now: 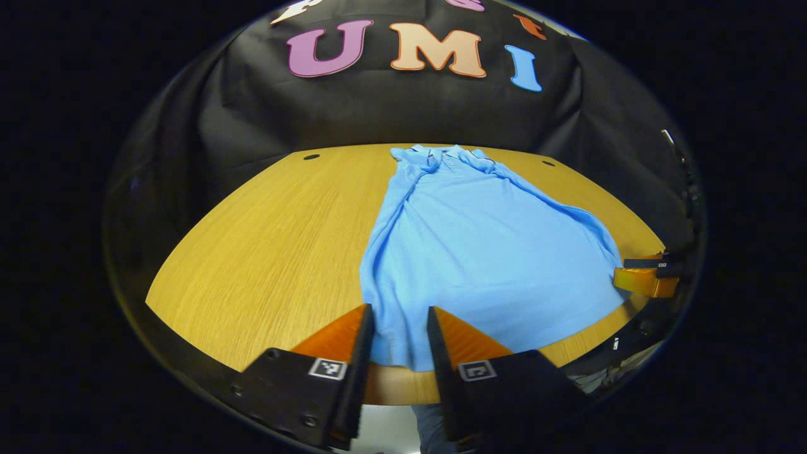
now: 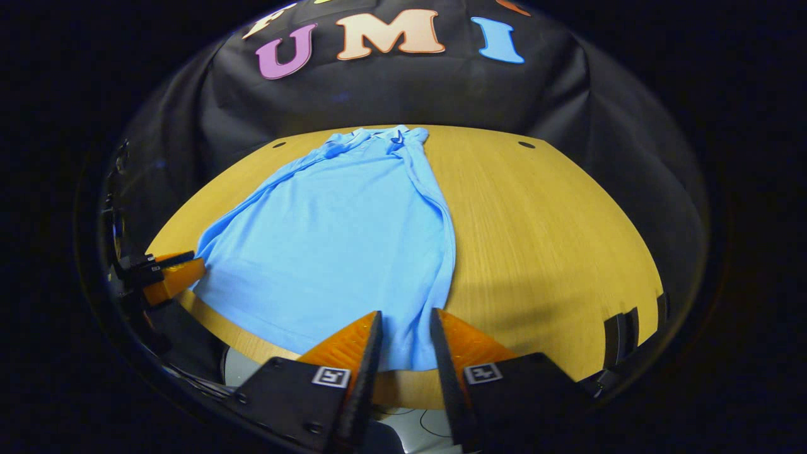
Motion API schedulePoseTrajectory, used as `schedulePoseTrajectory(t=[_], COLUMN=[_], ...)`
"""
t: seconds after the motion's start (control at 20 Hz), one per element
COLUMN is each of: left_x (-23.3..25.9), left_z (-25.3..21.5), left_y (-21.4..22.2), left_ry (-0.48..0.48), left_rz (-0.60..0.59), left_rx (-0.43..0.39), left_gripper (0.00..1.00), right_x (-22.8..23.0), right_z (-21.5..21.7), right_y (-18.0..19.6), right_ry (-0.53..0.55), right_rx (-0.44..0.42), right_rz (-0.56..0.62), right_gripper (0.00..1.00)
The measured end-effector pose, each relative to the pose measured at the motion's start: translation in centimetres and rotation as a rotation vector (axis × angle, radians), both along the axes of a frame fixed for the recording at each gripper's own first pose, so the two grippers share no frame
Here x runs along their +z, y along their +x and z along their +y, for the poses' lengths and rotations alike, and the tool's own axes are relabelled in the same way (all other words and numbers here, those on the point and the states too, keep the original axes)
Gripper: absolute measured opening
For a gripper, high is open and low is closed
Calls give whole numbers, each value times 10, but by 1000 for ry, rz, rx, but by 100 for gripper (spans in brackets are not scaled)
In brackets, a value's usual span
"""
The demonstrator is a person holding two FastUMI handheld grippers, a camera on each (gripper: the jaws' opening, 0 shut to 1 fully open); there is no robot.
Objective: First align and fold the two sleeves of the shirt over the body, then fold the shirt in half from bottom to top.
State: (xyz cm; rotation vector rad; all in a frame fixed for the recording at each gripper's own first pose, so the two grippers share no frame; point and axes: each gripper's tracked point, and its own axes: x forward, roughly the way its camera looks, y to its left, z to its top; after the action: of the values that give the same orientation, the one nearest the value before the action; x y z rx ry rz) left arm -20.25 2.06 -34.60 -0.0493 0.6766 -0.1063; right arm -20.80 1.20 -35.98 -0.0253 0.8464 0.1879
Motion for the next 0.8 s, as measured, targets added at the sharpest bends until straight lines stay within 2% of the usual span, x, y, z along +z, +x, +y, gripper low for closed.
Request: schedulePoseTrajectory(t=[0.05, 0.1, 0.15, 0.3, 0.5, 0.8], left_x=[1, 1, 1, 0, 7, 73], left_z=[-5, -6, -4, -5, -3, 1], left_y=[0, -1, 1, 1, 8, 73], left_ry=[-10, -10, -12, -50, -84, -127], left_rz=[-1, -4, 4, 57, 111, -5], left_rx=[-4, 14, 25, 55, 68, 38], left_gripper=[27, 17, 0, 0, 0, 0], right_x=[0, 1, 5, -1, 15, 78], right_z=[4, 6, 7, 9, 10, 19], right_y=[-1, -1, -5, 1, 9, 71], right_ry=[1, 5, 11, 46, 97, 146], right_rx=[3, 11, 6, 2, -29, -18], right_rz=[2, -2, -1, 21, 12, -106], right_gripper=[36, 12, 5, 3, 3, 3])
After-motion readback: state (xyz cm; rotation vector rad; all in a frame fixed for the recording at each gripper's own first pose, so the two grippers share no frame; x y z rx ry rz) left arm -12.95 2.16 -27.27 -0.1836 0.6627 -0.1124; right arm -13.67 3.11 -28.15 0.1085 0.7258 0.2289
